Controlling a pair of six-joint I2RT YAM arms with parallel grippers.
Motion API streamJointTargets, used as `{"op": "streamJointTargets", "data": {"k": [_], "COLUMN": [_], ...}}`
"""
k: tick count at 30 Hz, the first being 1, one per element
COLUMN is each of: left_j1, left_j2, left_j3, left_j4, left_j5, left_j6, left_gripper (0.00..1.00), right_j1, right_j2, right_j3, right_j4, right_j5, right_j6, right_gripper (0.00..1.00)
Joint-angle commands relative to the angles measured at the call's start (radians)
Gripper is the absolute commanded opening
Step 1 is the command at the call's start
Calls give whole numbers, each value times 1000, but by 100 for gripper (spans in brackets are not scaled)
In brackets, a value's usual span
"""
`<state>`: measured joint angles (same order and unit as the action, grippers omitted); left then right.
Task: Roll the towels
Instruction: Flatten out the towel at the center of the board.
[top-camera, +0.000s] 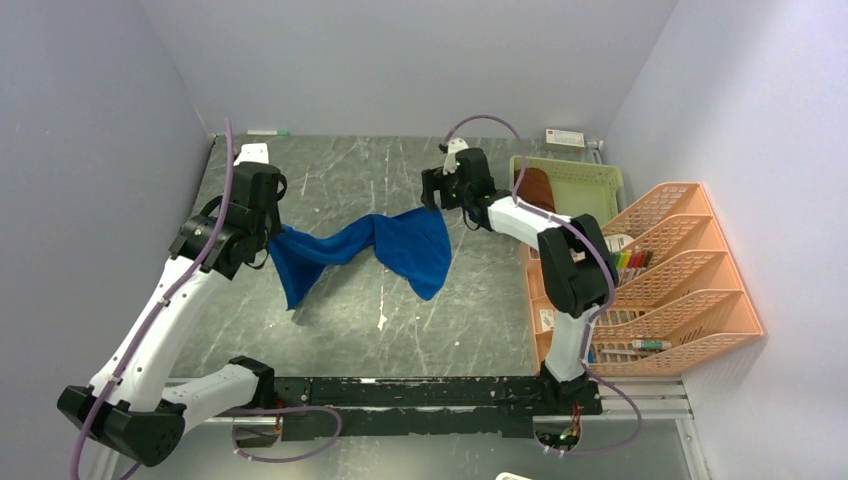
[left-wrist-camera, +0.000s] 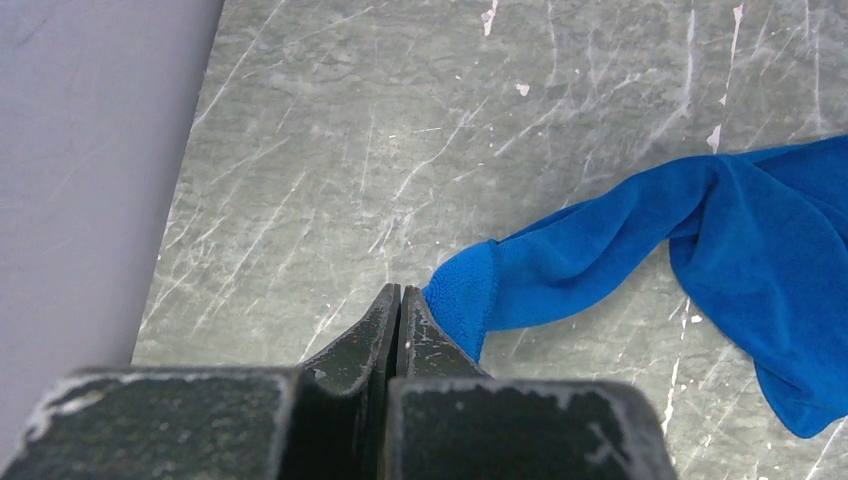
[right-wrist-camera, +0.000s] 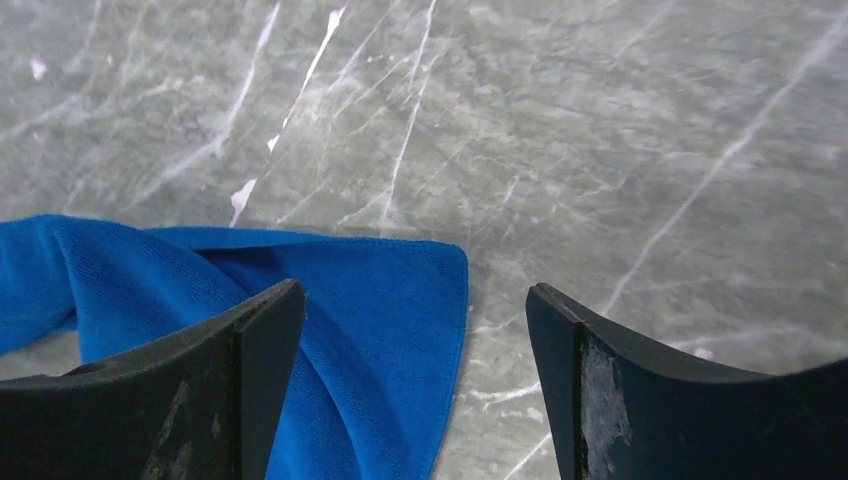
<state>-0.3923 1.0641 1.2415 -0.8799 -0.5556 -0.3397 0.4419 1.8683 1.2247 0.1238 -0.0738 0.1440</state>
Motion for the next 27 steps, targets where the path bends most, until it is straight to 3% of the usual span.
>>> {"op": "streamJointTargets", "data": {"k": [1,4,12,16,27], "left_j1": [19,28,41,44,50], "left_j2": [-8,-6,3,6,-2], "left_j3": [-15,-21,-21,-18,-15], "left_j4": [21,21,28,30,17], "left_j5": [29,45,85,96,105], "left_j6": [30,39,50,50,53], "left_gripper": [7,7,7,7,7], "right_j1": [-22,-51,-57,-57,-54], "right_j2": [72,108,217,250,304], "right_j3": [73,95,164,194,203], "right_j4": [-118,-127,-176,-188,-146], "right_j5": [-116,-151,-183,-195,-136], "right_j6": [-50,-50,-85,-92,-80], "right_gripper": [80,73,69,60,54]}}
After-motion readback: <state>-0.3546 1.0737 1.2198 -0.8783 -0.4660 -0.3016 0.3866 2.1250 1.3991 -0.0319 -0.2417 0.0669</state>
